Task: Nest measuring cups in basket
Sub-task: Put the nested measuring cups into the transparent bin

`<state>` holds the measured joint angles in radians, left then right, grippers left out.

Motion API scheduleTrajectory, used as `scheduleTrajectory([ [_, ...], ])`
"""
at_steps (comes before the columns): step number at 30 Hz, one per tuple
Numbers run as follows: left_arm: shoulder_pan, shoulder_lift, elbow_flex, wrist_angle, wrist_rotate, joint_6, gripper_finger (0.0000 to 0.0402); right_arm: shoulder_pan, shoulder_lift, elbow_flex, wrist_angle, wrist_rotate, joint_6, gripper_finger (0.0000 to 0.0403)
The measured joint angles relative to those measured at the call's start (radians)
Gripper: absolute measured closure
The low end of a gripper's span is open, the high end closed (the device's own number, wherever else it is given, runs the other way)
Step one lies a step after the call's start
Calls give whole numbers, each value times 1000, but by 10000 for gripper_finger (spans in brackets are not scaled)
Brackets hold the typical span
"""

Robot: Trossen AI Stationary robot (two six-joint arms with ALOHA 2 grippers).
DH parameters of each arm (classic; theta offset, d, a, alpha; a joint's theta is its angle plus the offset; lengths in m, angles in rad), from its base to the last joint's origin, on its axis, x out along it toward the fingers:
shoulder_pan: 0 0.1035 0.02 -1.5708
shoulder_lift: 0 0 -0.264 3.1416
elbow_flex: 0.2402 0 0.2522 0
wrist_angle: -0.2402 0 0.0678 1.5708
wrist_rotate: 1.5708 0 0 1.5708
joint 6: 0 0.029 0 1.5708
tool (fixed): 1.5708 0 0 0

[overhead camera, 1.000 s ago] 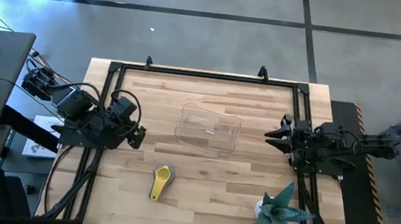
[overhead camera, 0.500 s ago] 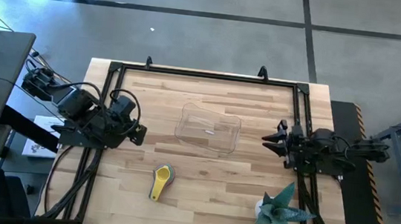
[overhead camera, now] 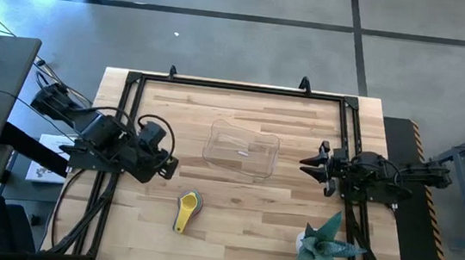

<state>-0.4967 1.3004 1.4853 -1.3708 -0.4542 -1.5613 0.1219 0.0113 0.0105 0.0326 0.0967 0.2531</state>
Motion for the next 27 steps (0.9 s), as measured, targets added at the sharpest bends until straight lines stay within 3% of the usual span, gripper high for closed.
scheduleTrajectory([
  [14, -18, 58, 0, 7, 21, -22, 346, 0, 1, 0, 0, 0, -44, 302],
  [27, -35, 169, 0, 32, 66, 82, 346, 0, 1, 0, 0, 1, -45, 302],
])
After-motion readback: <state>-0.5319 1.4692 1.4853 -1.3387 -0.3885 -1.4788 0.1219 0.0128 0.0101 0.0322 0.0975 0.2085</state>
